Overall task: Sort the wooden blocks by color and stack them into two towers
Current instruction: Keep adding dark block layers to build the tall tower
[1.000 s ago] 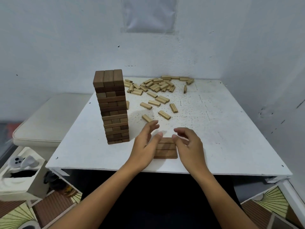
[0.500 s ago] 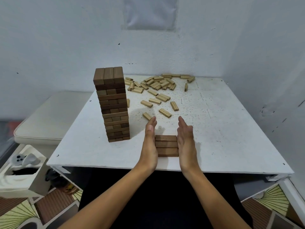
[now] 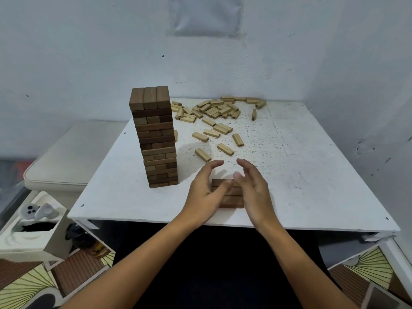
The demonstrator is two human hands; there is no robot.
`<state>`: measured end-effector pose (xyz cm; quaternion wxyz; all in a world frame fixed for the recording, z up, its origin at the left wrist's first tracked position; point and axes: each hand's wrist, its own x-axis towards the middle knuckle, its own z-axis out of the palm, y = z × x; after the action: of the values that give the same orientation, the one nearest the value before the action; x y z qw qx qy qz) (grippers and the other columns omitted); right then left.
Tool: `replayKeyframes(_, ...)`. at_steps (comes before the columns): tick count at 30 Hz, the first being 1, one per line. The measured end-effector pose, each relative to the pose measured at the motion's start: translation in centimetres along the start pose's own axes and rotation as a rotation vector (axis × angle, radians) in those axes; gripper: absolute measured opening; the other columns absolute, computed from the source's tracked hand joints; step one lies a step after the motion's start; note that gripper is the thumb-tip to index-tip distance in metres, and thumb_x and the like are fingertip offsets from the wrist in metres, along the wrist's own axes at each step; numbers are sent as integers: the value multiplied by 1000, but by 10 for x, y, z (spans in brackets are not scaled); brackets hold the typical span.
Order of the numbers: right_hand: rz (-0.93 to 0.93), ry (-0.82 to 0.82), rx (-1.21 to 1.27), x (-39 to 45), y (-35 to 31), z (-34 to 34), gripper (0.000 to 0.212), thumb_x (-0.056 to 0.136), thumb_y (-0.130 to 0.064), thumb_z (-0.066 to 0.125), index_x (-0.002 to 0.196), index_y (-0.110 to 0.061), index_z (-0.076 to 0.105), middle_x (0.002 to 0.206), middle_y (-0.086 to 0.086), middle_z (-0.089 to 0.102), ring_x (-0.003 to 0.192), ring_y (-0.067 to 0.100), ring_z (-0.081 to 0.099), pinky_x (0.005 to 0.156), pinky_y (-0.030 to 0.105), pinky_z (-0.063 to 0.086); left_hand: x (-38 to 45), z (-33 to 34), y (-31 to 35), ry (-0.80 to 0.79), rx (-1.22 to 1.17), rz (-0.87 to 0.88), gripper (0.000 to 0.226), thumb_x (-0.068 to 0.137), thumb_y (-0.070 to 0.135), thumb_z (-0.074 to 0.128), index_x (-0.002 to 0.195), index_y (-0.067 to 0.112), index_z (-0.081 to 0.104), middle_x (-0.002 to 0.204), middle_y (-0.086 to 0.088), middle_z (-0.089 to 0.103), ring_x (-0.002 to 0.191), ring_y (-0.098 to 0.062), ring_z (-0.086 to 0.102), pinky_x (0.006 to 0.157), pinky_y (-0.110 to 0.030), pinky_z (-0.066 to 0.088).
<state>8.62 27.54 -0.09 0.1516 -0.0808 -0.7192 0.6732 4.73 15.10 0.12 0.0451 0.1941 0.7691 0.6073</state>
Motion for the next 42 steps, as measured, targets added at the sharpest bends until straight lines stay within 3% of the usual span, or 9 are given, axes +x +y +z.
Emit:
replayKeyframes(5, -71, -151, -344, 12, -2, -33, 38, 88, 1, 61, 111, -29, 62, 127, -11, 58, 121, 0, 50, 102, 7, 36, 6, -34, -5, -205, 408, 146, 54, 74, 35, 76, 124, 24, 61, 129, 11, 58, 121, 2, 47, 99, -12, 33)
replayKeyframes(10, -35, -422, -669, 19, -12, -59, 55, 80, -20, 78, 127, -37, 57, 134, -23, 46, 132, -10, 28, 107, 16, 20, 10, -53, -10, -356, 635, 215, 62, 75, 40, 79, 132, 26, 59, 139, 10, 51, 128, 0, 37, 97, -4, 20)
replayKeyframes(16, -41, -477, -736, 14, -14, -60, 75, 74, -32, 83, 139, -37, 47, 131, -31, 34, 130, -17, 17, 107, 17, 16, 16, -58, -10, -412, 651, 205, 63, 76, 43, 78, 133, 30, 57, 146, 10, 46, 132, 0, 34, 100, -19, 25)
replayKeyframes(24, 41, -459, -726, 15, -6, -58, 92, 69, -40, 84, 143, -54, 32, 159, -13, 22, 149, 13, 11, 115, 35, 18, 18, -55, -16, -422, 652, 126, 84, 71, 57, 75, 144, 36, 40, 140, 8, 45, 129, -9, 38, 106, -32, 36)
replayKeyframes(29, 12, -492, -734, 18, -6, -58, 84, 71, -40, 84, 141, -48, 40, 157, -14, 25, 148, 8, 9, 116, 34, 15, 22, -52, -20, -434, 667, 91, 88, 63, 71, 65, 140, 33, 45, 131, 8, 49, 125, -13, 43, 107, -39, 39)
replayKeyframes(32, -64, -499, -719, 19, -5, -59, 71, 73, -36, 83, 137, -36, 52, 146, -17, 42, 135, -10, 17, 116, 23, 9, 23, -51, -20, -414, 648, 117, 81, 62, 68, 68, 133, 29, 55, 122, 8, 55, 117, -9, 46, 103, -37, 42)
replayKeyframes(36, -135, -481, -722, 20, -1, -59, 64, 72, -34, 84, 131, -28, 61, 134, -19, 51, 130, -10, 31, 118, 21, 11, 20, -47, -12, -388, 618, 171, 79, 59, 62, 68, 125, 19, 63, 109, 14, 59, 107, -4, 48, 94, -29, 44)
replayKeyframes(39, -156, -453, -740, 20, 0, -58, 62, 70, -31, 85, 127, -27, 64, 123, -23, 51, 117, -10, 41, 99, -1, 18, 16, -47, -8, -367, 598, 186, 79, 57, 60, 68, 124, 17, 65, 102, 17, 56, 103, -6, 50, 91, -27, 45)
replayKeyframes(42, -146, -445, -713, 19, 0, -59, 60, 66, -33, 87, 123, -29, 67, 123, -21, 54, 117, -7, 48, 98, 9, 32, 15, -47, -6, -366, 579, 162, 78, 56, 57, 72, 123, 19, 65, 101, 17, 58, 100, -3, 52, 89, -23, 45)
